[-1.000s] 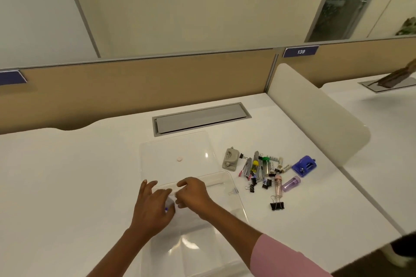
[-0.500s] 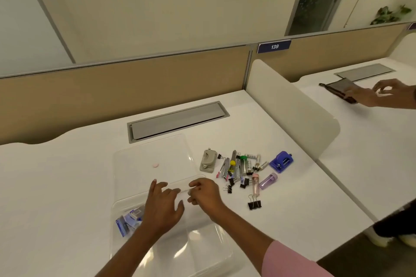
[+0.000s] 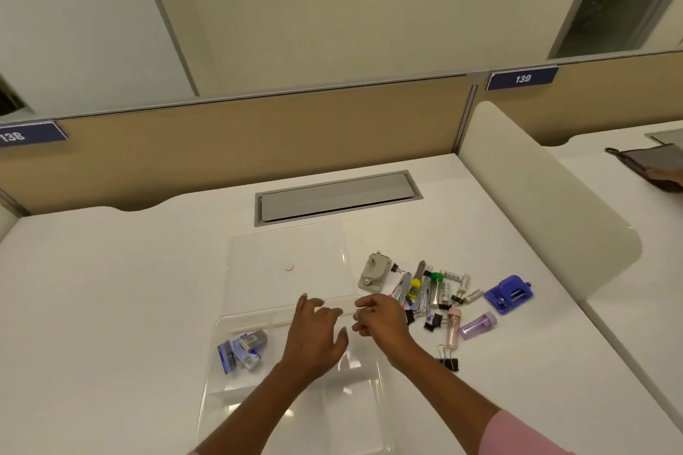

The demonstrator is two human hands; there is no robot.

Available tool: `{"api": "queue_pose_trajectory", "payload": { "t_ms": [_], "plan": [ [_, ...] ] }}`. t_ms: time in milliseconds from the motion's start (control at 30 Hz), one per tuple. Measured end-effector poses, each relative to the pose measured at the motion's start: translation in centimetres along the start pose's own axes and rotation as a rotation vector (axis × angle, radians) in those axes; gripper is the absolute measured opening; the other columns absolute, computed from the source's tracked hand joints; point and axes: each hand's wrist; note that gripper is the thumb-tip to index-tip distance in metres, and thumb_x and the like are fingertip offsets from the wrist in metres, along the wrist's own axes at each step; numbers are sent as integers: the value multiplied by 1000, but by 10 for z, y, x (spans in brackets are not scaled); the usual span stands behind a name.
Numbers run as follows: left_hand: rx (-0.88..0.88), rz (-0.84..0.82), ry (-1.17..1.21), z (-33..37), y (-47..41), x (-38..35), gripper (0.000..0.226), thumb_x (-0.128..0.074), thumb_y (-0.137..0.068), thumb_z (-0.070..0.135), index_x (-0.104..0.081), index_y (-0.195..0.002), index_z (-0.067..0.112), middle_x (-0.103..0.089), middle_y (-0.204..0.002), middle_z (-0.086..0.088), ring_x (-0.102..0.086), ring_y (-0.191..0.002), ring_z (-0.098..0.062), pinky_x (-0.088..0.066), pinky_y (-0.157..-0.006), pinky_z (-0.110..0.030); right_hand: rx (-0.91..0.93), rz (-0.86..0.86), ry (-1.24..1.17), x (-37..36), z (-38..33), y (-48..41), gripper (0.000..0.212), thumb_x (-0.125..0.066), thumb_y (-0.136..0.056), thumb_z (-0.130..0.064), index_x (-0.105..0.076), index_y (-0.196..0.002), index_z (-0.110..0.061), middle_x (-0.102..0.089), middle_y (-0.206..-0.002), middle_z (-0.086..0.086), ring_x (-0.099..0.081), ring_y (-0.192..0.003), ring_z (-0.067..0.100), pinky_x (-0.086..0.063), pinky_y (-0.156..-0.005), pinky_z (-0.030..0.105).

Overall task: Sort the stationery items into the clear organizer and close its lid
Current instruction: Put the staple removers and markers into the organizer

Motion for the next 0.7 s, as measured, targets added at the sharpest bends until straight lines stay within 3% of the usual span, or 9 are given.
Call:
{"api": "queue_pose_trajectory", "payload": {
  "t_ms": [100,167,300,400,500,700],
  "plan": [
    [14,4,78,7,-8,-3,36,-63,-75,37,-70,-104,17,-73,-90,-2,-64,-98,-24,-54,-84,-38,1,-11,-4,9,0,-6,15,-63,-78,1,-66,-84,-12,-70,-71,10,-70,-58,16,-54,-53,24],
    [29,15,140,14,-16,-4,39,-63,-77,34,-67,-110,14,-70,-90,-5,-62,-97,-24,-55,-69,-32,4,-7,-4,17,2,-9,14,-63,-79,0,-67,-86,-10,-70,-71,11,-70,-58,17,-53,-52,24],
    [47,-24,203,32,-37,-8,45,-54,-86,35,-56,-126,15,-66,-104,-5,-47,-117,-20,-53,-78,-32,9,38,-5,39,5,-18,11,-62,-82,-2,-67,-88,-9,-71,-74,14,-70,-59,19,-55,-53,27],
    [18,-9,193,47,-52,-12,42,-54,-87,35,-58,-124,16,-67,-102,-4,-48,-116,-22,-52,-74,-32,15,87,-3,57,5,-26,8,-62,-83,-3,-68,-86,-7,-73,-78,14,-69,-59,19,-52,-51,24],
    [8,-6,181,62,-70,-16,34,-57,-87,33,-62,-116,17,-69,-102,-3,-51,-113,-23,-51,-72,-32,24,154,18,72,5,-35,12,-59,-84,-4,-68,-78,-7,-73,-68,8,-68,-56,17,-52,-50,26],
    [122,-125,237,83,-105,-33,34,-52,-94,31,-55,-127,22,-64,-118,-3,-51,-116,-21,-47,-83,-33,-9,347,125,96,11,-58,16,-63,-83,-14,-68,-72,-5,-71,-69,8,-69,-68,24,-54,-63,35]
  ]
}}
Point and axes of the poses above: each hand's wrist, its own y-axis away from the middle knuckle, its own x-axis out of the back of the hand, z = x × y
